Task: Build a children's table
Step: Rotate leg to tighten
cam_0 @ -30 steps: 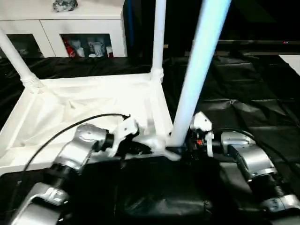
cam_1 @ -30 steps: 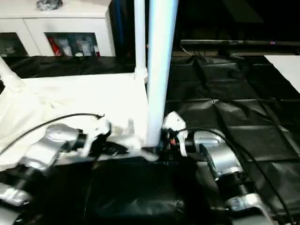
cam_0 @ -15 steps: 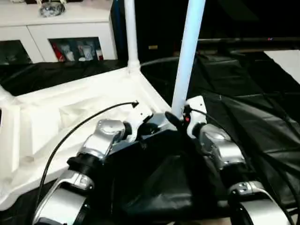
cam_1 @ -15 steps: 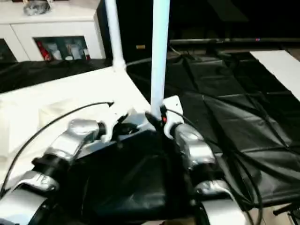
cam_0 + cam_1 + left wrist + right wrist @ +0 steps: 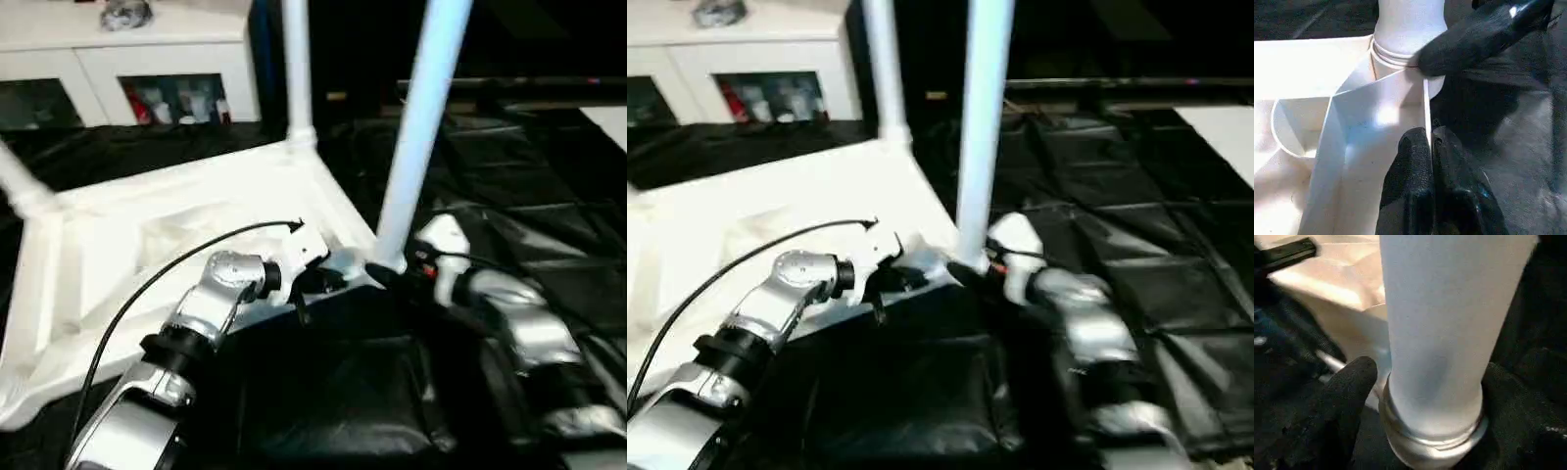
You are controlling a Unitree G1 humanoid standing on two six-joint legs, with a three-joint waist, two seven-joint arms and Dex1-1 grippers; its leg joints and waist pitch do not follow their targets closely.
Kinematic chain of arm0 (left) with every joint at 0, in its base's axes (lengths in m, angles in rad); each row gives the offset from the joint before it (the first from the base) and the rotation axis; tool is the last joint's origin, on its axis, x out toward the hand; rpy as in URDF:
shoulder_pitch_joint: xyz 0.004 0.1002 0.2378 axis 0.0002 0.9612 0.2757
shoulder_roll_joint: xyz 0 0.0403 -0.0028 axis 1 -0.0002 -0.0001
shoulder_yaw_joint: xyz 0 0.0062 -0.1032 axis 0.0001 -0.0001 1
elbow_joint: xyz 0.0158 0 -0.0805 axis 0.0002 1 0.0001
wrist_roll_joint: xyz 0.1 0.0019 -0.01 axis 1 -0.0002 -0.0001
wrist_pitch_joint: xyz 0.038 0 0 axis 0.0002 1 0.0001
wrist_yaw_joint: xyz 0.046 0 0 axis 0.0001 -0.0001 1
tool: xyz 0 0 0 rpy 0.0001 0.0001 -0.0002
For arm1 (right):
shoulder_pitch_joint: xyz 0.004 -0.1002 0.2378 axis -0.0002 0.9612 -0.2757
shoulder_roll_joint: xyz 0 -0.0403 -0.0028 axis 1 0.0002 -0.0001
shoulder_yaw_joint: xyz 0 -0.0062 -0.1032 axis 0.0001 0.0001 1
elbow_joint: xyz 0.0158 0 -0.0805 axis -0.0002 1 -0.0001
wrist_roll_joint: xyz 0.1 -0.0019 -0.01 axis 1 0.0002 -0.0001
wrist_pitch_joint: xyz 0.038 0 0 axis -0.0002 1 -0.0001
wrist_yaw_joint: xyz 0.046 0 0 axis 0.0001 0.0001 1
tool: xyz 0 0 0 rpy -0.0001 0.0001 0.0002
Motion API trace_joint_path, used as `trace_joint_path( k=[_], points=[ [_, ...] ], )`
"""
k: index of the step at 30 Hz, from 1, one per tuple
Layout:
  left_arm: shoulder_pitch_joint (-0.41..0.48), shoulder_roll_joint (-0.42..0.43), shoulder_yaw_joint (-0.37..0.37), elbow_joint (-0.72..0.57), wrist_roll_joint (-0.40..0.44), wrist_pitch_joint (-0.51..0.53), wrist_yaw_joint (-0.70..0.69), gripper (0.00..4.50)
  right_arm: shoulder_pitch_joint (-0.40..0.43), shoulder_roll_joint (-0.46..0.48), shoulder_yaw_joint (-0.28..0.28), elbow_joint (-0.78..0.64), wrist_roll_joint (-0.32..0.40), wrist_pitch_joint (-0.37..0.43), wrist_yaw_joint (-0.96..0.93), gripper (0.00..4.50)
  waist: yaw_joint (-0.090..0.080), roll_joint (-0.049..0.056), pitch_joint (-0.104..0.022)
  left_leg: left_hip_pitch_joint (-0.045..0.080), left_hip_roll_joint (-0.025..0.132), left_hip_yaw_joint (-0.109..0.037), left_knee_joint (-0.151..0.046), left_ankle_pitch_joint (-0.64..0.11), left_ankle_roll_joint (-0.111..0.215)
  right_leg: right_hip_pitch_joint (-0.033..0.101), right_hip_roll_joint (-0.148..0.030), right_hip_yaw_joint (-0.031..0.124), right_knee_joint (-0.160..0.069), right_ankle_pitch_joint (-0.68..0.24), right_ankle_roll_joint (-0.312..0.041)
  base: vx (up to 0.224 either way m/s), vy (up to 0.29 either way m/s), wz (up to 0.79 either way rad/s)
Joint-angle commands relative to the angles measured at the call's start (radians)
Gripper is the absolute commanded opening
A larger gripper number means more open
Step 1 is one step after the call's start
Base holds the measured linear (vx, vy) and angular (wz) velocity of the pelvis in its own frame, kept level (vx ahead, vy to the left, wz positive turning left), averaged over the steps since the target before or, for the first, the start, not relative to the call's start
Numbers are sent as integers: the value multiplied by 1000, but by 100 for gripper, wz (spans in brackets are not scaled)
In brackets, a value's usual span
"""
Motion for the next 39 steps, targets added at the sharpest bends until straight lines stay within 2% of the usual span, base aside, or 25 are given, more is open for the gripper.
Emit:
trace_joint_path(
  k=[1,5,8,9,11,17,18,20,28,30,34,36,39],
  points=[
    [-12,-3,2,-37,-19,-35,-9,0,15,-4,62,-66,25,-1,111,369,0,-10,-72,22,70,-34,-65,-187,89,48,-94,51,-81,-206,-225,0,0,0],
    [1,21,0,-55,-28,-43,-57,0,28,-67,53,-116,51,22,178,369,1,-13,-69,25,68,-36,-67,-210,68,45,-94,51,-90,-296,-201,0,0,0],
    [6,31,-2,-61,-31,-44,-72,0,29,-87,50,-130,59,27,197,369,3,-12,-69,24,70,-37,-68,-205,71,43,-93,51,-91,-295,-195,0,0,0],
    [10,37,-3,-65,-31,-44,-77,0,31,-96,48,-137,60,28,205,369,2,-18,-69,24,70,-36,-68,-203,71,43,-92,51,-90,-293,-193,0,0,0],
    [17,45,-3,-69,-31,-44,-83,0,36,-110,43,-150,63,33,219,369,3,-15,-69,22,70,-37,-68,-199,73,43,-94,50,-89,-296,-196,0,0,0],
    [43,68,-7,-101,-38,-41,-125,0,23,-108,30,-130,50,11,182,369,1,-17,-70,20,69,-37,-66,-185,74,43,-94,50,-87,-292,-193,0,0,0],
    [47,70,-10,-108,-40,-41,-131,0,20,-107,33,-129,55,15,184,369,0,-19,-70,19,69,-37,-66,-183,75,44,-94,50,-87,-290,-193,0,0,0],
    [54,76,-14,-118,-43,-41,-144,0,15,-102,39,-127,61,22,194,369,1,-16,-70,21,70,-36,-66,-183,76,42,-93,50,-87,-293,-192,0,0,0],
    [72,89,-22,-146,-45,-35,-156,0,-16,-76,48,-78,58,21,196,369,1,-18,-70,22,71,-36,-67,-182,69,40,-94,50,-84,-288,-200,0,0,0],
    [75,91,-23,-151,-44,-31,-157,0,-22,-71,47,-66,65,29,197,344,3,-19,-71,24,72,-35,-66,-181,68,39,-94,52,-84,-284,-200,0,0,0],
    [81,94,-22,-155,-42,-28,-155,0,-24,-70,46,-68,71,41,210,331,3,-20,-71,21,70,-35,-66,-164,74,42,-93,51,-80,-261,-200,0,0,0],
    [84,96,-23,-155,-41,-30,-152,0,-25,-70,45,-68,75,45,216,292,3,-20,-71,21,70,-35,-65,-169,75,43,-95,51,-82,-272,-197,0,0,0],
    [87,99,-24,-158,-42,-27,-152,0,-25,-71,44,-65,78,46,220,282,3,-21,-71,21,70,-35,-65,-168,73,42,-94,51,-83,-282,-193,0,0,0]
  ],
)
